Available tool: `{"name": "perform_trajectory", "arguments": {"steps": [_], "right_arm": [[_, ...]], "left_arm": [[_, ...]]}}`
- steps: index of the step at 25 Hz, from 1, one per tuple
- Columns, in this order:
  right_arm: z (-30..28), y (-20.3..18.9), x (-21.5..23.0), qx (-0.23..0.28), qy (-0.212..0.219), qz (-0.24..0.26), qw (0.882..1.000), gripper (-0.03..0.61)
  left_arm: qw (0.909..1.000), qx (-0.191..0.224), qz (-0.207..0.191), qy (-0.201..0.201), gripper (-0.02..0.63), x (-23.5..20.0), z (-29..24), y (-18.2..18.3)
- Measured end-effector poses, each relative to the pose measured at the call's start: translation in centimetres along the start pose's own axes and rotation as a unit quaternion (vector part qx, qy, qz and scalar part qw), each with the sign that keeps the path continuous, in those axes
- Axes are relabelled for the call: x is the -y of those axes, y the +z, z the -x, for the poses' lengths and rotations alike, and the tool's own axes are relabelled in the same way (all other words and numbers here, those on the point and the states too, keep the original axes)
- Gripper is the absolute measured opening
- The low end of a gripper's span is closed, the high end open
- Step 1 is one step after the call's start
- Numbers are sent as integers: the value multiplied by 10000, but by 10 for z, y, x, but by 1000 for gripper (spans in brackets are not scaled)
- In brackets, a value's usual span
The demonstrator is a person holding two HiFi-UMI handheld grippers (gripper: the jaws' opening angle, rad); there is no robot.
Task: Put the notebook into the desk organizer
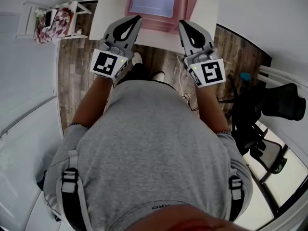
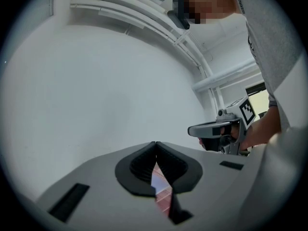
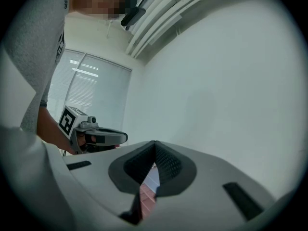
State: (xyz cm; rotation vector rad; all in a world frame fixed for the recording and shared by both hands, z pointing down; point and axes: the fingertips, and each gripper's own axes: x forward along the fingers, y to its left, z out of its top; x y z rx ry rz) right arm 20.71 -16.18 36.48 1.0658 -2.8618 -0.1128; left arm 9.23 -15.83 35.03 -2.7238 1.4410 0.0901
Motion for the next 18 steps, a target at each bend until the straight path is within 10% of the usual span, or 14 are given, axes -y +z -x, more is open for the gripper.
{"name": "perform_trajectory", "arguments": {"steps": [18], "right_arm": [[2, -1, 1, 18, -66, -51, 10000, 6]], "left_arm": [[10000, 14, -13, 11, 19, 2, 2, 2]]}}
